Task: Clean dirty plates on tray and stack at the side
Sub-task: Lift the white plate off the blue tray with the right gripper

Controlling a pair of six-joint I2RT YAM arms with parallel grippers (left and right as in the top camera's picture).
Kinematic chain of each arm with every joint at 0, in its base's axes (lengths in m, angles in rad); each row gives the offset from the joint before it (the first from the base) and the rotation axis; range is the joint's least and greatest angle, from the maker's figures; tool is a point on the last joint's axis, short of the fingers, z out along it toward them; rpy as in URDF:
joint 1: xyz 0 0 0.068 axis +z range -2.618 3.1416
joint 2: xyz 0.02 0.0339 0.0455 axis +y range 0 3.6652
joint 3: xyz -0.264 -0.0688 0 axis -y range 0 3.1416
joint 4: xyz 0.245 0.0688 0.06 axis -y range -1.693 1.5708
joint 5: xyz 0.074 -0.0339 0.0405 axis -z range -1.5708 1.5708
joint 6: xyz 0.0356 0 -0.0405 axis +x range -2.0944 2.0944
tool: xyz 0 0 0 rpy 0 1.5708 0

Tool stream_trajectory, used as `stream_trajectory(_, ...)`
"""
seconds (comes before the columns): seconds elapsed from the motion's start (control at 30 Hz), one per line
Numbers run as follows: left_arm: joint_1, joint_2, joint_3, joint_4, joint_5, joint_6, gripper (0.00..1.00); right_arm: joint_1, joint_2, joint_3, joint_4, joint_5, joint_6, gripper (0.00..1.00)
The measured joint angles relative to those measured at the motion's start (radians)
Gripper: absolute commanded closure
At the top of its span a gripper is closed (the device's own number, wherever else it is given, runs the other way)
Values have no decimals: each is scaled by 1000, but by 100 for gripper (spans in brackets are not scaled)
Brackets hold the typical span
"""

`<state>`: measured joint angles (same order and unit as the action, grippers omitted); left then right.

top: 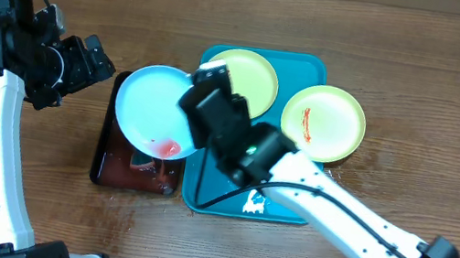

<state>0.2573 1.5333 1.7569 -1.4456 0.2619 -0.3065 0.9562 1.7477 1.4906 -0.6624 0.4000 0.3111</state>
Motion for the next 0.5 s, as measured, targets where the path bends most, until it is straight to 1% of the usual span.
stream_trajectory(0.03, 0, 0, 0, -4, 0, 0, 0, 14, 14, 0, 9, 27, -1, 96)
stream_trajectory(0.2, 0, 0, 0, -19, 1, 3, 0, 85, 92, 0, 27, 189, -2, 96)
stream_trajectory(0.5, 0, 0, 0, -26, -12, 3, 0, 180, 95, 0, 48, 470, -6, 96)
